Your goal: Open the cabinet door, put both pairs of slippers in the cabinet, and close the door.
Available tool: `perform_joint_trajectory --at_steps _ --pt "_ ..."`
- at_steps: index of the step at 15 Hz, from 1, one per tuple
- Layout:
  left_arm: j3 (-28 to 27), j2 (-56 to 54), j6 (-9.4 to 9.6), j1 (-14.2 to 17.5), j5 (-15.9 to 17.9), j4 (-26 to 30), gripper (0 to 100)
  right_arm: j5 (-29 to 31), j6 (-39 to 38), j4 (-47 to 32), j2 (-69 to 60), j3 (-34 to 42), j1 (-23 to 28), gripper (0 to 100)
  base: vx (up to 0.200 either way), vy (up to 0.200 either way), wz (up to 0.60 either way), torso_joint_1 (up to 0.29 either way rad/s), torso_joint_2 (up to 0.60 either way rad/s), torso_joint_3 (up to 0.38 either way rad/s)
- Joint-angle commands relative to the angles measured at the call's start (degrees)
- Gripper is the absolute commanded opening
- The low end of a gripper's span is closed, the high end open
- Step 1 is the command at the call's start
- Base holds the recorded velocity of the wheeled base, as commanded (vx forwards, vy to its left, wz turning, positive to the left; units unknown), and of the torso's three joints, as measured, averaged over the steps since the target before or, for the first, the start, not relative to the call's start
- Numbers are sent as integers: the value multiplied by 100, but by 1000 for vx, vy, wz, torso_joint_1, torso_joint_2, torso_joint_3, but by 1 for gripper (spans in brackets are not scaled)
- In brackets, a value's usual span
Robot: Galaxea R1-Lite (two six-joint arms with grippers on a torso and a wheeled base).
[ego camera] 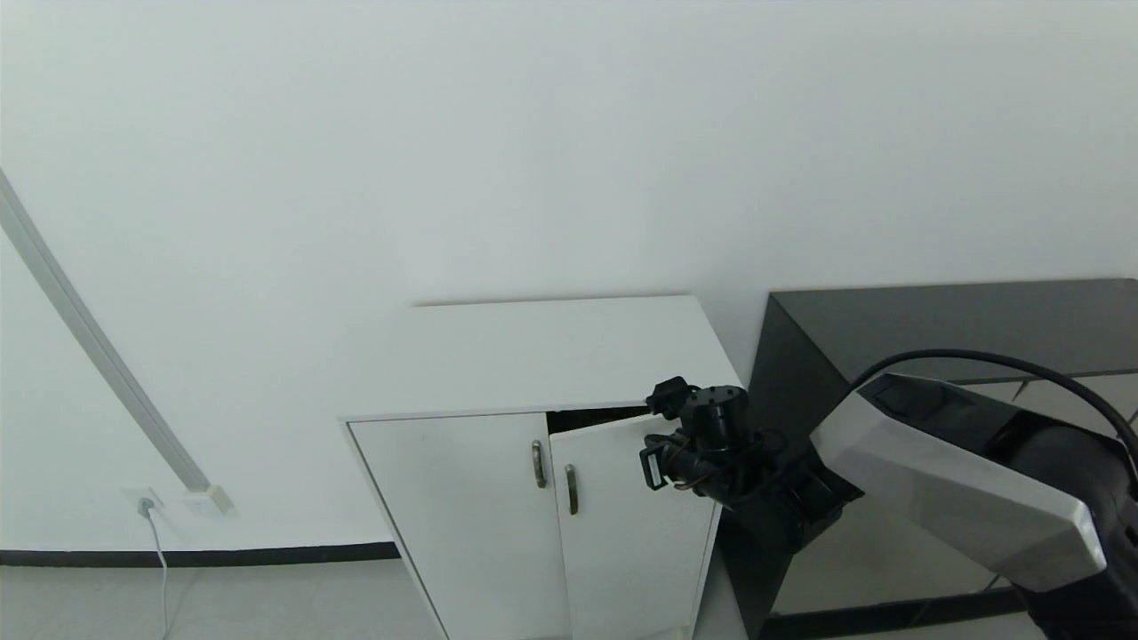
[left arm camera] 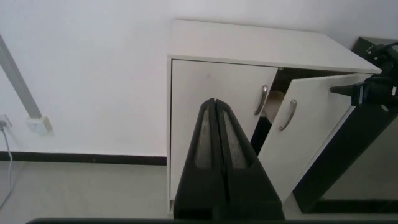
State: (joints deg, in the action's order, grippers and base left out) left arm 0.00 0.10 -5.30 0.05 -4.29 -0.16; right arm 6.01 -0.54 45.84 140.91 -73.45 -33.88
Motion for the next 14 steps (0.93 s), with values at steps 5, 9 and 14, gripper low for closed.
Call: perform_joint_trajectory --at_steps 5,9,14 --pt "0 8 -15 4 -2 -2 0 146 10 -277 305 -600 74 0 0 0 0 0 0 0" --pt "0 8 -15 4 -2 -2 0 137 10 -303 305 -644 83 0 0 0 0 0 0 0" --pt "0 8 -15 4 -2 -2 0 137 10 -330 384 -776 101 0 0 0 0 0 0 0"
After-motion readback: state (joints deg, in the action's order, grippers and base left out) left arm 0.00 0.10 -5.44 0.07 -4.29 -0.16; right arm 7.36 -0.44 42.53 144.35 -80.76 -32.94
